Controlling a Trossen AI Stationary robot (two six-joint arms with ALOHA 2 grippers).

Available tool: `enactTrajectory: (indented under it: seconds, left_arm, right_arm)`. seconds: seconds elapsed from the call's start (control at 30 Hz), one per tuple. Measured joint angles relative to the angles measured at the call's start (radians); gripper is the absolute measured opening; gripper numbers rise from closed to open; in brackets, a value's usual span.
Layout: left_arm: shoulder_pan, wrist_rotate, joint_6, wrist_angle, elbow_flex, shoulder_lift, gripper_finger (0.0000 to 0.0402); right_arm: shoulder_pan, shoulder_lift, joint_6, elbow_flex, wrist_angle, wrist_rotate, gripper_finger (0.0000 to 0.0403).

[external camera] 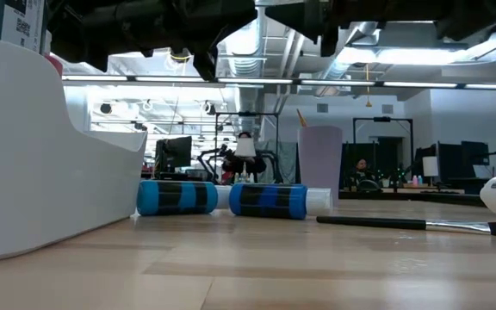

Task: Pick & Place Paint Supplies
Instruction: Put the silver paint brush into the violet cup

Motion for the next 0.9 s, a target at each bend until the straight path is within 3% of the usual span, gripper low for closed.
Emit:
enactTrajectory:
  seconds: [0.47, 0.9]
  left_arm:
    - [-0.003, -0.005, 0.005, 0.000, 0.000, 0.000, 0.0008]
    - [-0.003, -0.005, 0.008, -0.009, 0.000, 0.000, 0.0008]
  right_arm:
    - [-0.004, 0.003, 0.000, 0.000, 0.016, -0.051, 0.0221]
    - [-0.004, 0.177, -0.023, 0.123, 0.044, -0.102, 0.0221]
